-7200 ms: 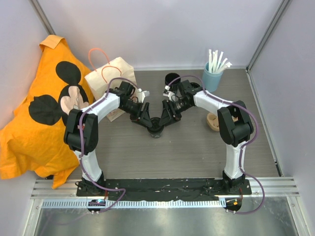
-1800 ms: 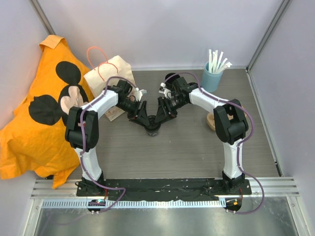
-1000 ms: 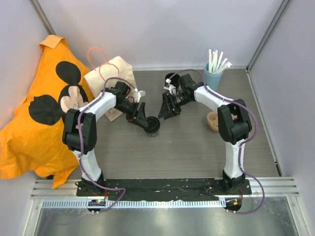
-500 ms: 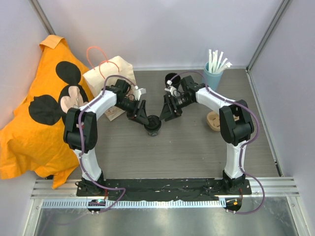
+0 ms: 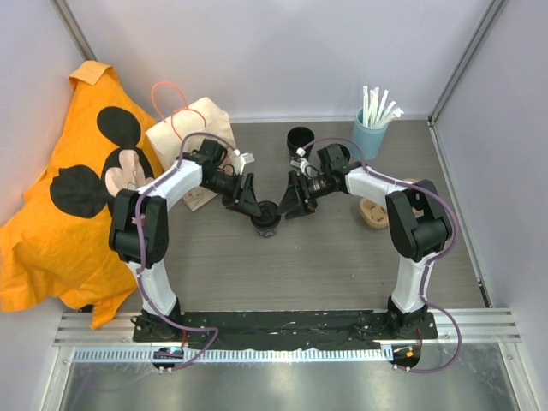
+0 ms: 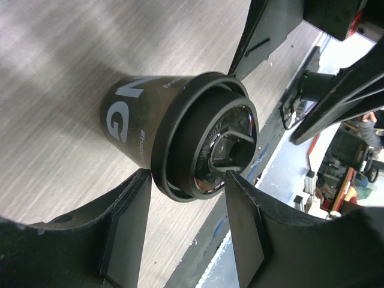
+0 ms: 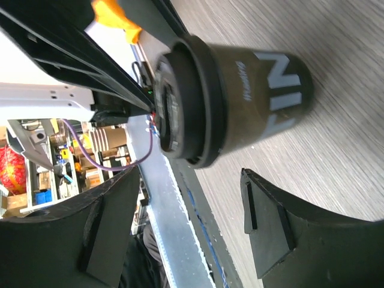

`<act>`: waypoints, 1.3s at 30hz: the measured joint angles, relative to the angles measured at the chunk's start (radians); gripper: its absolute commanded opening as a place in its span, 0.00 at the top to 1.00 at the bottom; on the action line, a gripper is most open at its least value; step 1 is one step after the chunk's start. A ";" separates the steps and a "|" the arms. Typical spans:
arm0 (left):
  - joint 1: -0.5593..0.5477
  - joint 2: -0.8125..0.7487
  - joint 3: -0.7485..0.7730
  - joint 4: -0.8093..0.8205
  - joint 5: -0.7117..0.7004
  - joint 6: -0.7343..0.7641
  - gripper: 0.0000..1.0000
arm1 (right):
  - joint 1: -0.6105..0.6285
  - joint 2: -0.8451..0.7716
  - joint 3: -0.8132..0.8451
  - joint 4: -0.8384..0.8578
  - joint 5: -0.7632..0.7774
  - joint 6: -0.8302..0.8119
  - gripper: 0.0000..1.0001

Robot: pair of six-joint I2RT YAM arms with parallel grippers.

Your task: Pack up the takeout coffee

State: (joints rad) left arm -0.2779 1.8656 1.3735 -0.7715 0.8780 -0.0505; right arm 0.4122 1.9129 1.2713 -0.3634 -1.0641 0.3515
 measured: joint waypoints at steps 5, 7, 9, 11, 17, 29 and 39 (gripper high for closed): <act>0.000 -0.034 -0.053 0.025 0.039 -0.016 0.44 | -0.012 -0.022 0.000 0.036 -0.022 0.031 0.26; 0.000 -0.047 -0.066 0.029 0.051 -0.020 0.44 | -0.025 -0.027 0.001 0.046 -0.035 0.039 0.26; 0.000 -0.061 -0.079 0.035 0.062 -0.021 0.44 | -0.045 -0.031 0.001 0.050 -0.042 0.045 0.26; 0.000 -0.076 -0.089 0.038 0.069 -0.021 0.44 | -0.062 -0.035 0.000 0.050 -0.042 0.045 0.26; 0.000 -0.094 -0.106 0.040 0.076 -0.019 0.43 | -0.081 -0.064 -0.003 0.034 -0.037 0.026 0.26; 0.002 -0.094 -0.140 0.040 0.077 -0.017 0.43 | -0.054 -0.072 -0.012 -0.034 -0.033 -0.033 0.25; -0.002 -0.108 -0.182 0.077 0.068 -0.029 0.43 | -0.018 -0.072 -0.055 -0.061 -0.019 -0.061 0.25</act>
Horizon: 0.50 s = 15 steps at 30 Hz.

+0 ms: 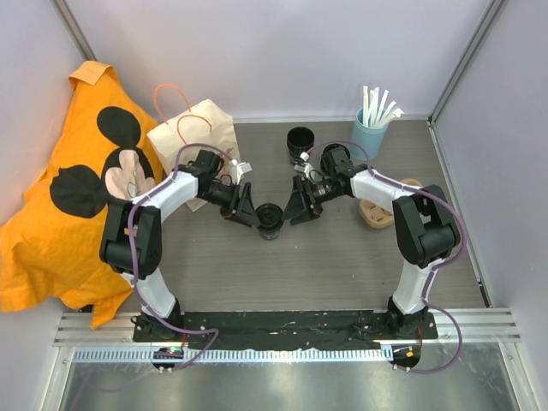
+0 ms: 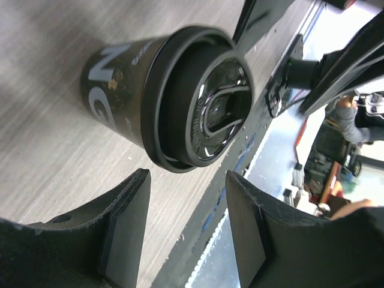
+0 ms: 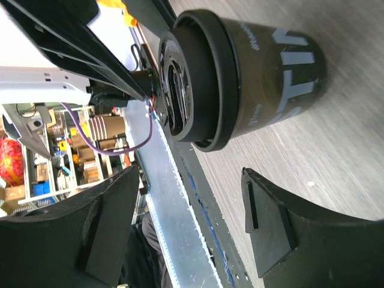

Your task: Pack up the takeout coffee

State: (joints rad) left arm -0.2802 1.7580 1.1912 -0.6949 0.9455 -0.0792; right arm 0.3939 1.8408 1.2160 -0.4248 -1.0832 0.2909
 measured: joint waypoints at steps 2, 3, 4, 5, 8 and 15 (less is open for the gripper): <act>0.005 -0.011 0.000 0.013 -0.005 -0.008 0.43 | 0.013 0.000 -0.013 0.013 0.003 0.008 0.25; 0.011 -0.014 0.003 0.018 -0.005 -0.011 0.41 | 0.018 0.000 -0.020 0.023 0.005 0.016 0.25; 0.019 -0.013 0.010 0.018 -0.005 -0.014 0.40 | 0.023 0.000 -0.027 0.032 0.007 0.025 0.25; 0.026 -0.009 0.018 0.018 -0.004 -0.015 0.40 | 0.026 0.000 -0.032 0.041 0.009 0.032 0.25; 0.048 0.011 0.050 0.023 -0.002 -0.018 0.40 | 0.029 0.000 -0.038 0.064 0.016 0.057 0.25; 0.055 0.060 0.080 0.033 -0.002 -0.019 0.39 | 0.029 0.013 -0.038 0.117 0.023 0.096 0.25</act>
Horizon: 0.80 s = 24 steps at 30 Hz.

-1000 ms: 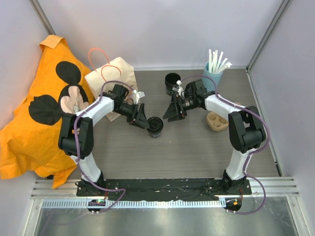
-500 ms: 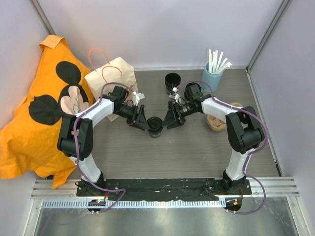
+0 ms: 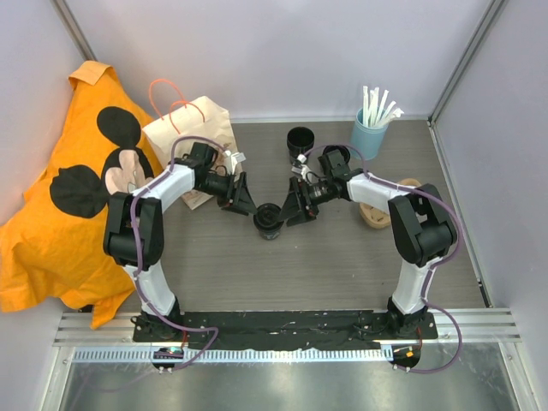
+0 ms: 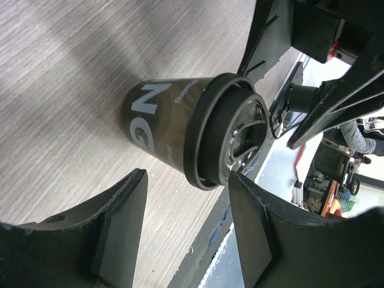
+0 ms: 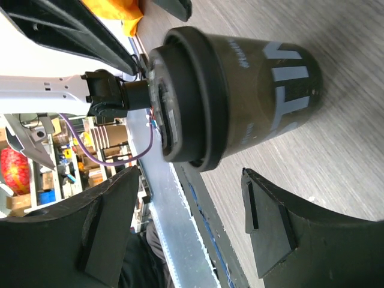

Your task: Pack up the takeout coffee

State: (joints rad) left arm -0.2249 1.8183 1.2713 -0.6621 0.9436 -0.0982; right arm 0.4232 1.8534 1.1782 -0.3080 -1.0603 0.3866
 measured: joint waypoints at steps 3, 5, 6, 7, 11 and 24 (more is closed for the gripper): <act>-0.001 0.018 0.006 0.008 0.002 -0.004 0.38 | 0.000 0.024 0.003 0.010 0.001 0.013 0.26; -0.002 0.020 0.006 0.011 0.003 -0.007 0.38 | 0.000 0.041 0.006 0.012 0.002 0.018 0.26; -0.002 0.020 0.006 0.016 0.006 -0.010 0.38 | 0.000 0.048 0.008 0.014 0.002 0.021 0.26; -0.003 0.020 0.006 0.022 0.009 -0.013 0.38 | 0.000 0.053 0.010 0.016 0.002 0.023 0.26; -0.007 0.020 0.006 0.035 0.020 -0.026 0.38 | 0.000 0.063 0.013 0.023 0.003 0.032 0.26; -0.051 0.021 0.006 0.046 0.025 -0.030 0.38 | 0.000 0.069 0.025 0.047 0.002 0.040 0.30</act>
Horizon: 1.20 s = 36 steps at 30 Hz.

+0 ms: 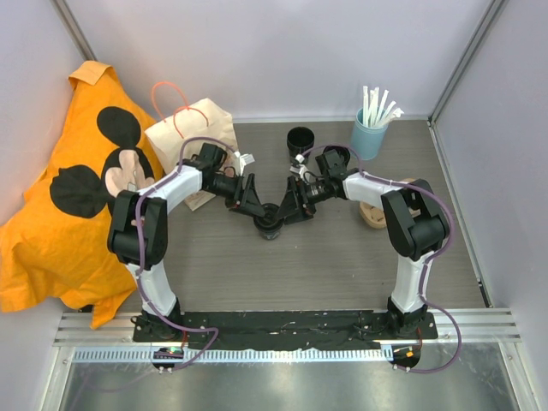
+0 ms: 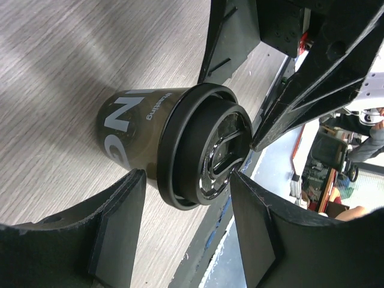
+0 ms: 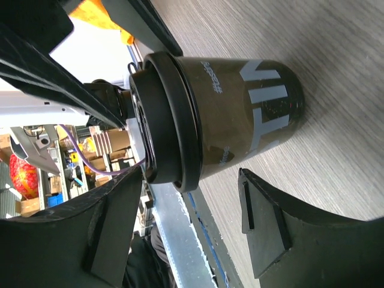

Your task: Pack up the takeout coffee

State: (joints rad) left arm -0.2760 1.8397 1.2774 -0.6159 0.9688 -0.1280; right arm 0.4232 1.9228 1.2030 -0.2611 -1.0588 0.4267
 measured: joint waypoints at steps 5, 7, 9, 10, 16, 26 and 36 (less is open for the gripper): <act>-0.005 0.010 0.000 0.001 -0.007 0.000 0.38 | -0.002 0.015 0.024 0.004 -0.002 0.000 0.33; -0.005 0.013 0.000 0.002 -0.009 0.000 0.38 | -0.002 0.022 0.032 0.005 -0.003 0.000 0.35; -0.005 0.013 0.000 0.003 -0.010 0.000 0.38 | -0.003 0.026 0.037 0.005 -0.003 0.001 0.38; -0.005 0.013 0.000 0.004 -0.011 0.000 0.38 | -0.005 0.027 0.039 0.006 -0.003 0.002 0.39; -0.005 0.020 0.000 0.006 -0.021 0.000 0.40 | -0.006 0.034 0.039 0.010 -0.009 0.008 0.48; -0.010 0.030 0.004 0.004 -0.023 -0.005 0.47 | -0.006 0.042 0.039 0.029 -0.017 0.024 0.51; -0.012 0.048 0.019 -0.015 -0.014 -0.004 0.49 | -0.006 0.043 0.039 0.030 -0.016 0.026 0.52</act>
State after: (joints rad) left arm -0.2882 1.8881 1.2968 -0.6308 0.9543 -0.1318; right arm 0.4168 1.9663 1.2415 -0.2310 -1.0744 0.4530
